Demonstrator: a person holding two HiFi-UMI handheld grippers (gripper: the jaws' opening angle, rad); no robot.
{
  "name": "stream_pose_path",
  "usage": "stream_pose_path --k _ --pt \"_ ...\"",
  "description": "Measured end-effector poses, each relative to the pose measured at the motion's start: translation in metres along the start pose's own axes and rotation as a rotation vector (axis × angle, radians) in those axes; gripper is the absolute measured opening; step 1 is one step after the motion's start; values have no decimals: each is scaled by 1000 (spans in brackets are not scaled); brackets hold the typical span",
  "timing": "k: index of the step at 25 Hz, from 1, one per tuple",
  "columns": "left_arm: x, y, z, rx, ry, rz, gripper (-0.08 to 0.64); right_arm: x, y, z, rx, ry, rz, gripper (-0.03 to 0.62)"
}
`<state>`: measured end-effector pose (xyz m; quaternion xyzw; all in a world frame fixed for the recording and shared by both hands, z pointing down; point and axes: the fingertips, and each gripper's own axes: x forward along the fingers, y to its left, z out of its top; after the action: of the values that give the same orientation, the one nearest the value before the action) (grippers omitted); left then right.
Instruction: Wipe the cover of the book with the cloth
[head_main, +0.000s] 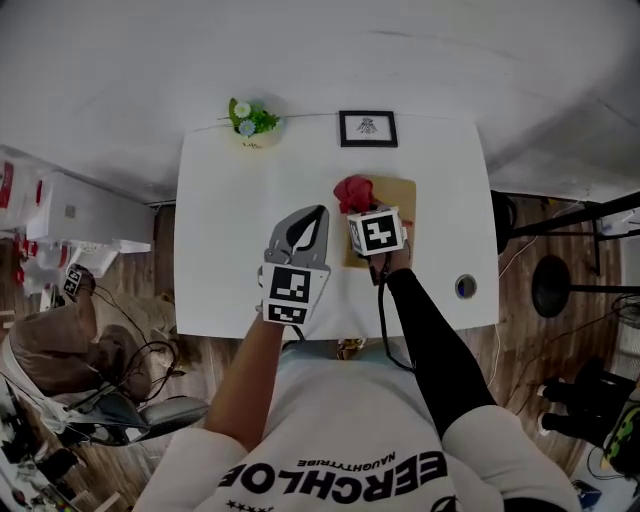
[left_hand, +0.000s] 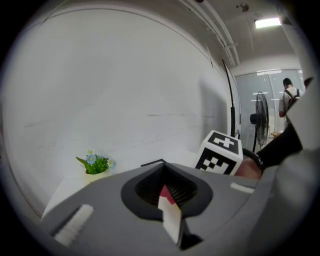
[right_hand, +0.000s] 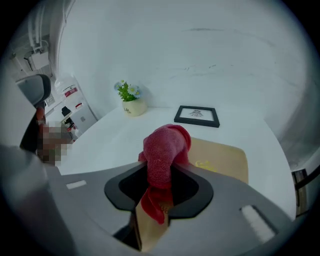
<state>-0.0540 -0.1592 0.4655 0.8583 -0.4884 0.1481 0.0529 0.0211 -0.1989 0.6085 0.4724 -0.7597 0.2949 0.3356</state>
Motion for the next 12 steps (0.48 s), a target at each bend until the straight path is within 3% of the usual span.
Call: stream_pose_path --k 4,12 --pt "4 -2 -5 -9 7 -9 57 -4 -17 -5 28 7 -36 106" --pt "19 -25 -3 -6 11 -61 57 -38 -101 -34 160 -1 -183 106"
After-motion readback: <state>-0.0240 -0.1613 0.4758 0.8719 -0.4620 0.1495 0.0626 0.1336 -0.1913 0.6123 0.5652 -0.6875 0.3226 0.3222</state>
